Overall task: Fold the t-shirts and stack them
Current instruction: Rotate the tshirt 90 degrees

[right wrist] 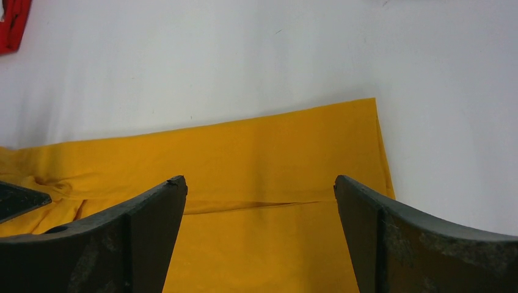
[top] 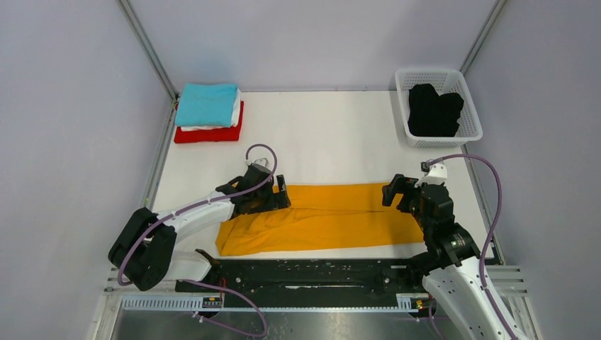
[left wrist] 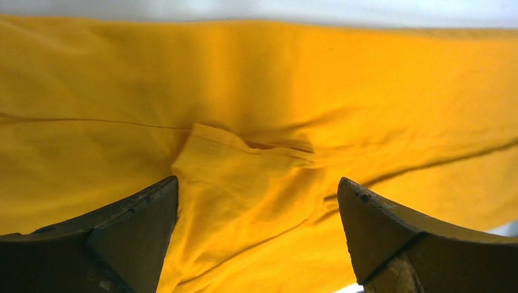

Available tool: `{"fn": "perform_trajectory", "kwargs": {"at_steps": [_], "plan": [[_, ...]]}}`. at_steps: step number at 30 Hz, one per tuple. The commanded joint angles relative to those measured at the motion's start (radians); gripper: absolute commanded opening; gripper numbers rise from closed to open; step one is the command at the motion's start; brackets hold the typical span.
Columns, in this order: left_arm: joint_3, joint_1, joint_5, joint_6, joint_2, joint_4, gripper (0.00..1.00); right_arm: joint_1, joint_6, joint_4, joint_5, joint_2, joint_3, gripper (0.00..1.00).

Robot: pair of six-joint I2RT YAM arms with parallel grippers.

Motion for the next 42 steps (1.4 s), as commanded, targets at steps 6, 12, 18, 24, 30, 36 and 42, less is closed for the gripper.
{"fn": "perform_trajectory", "kwargs": {"at_steps": [6,12,18,24,30,36,42], "plan": [[-0.049,-0.117,0.204,0.083,-0.087,0.075,0.99,0.005,0.012,0.001,0.037,-0.007,0.000,1.00],[-0.089,-0.270,0.236,0.090,-0.161,-0.010,0.99,0.005,0.010,-0.007,0.033,-0.001,0.004,0.99],[-0.074,-0.445,0.170,0.079,-0.295,-0.102,0.99,0.005,0.011,-0.006,0.036,-0.003,0.002,1.00],[-0.004,-0.264,-0.149,0.016,-0.344,-0.211,0.99,0.005,0.019,-0.005,0.029,-0.011,-0.002,0.99],[0.015,0.019,-0.014,0.101,-0.197,0.000,0.99,0.005,0.021,-0.006,0.025,-0.019,-0.008,0.99],[0.104,0.042,0.070,0.130,0.038,0.021,0.99,0.005,0.022,-0.004,0.037,-0.015,-0.014,1.00],[0.088,0.041,0.174,0.116,0.122,0.088,0.99,0.005,0.022,-0.004,0.038,-0.015,-0.015,1.00]]}}
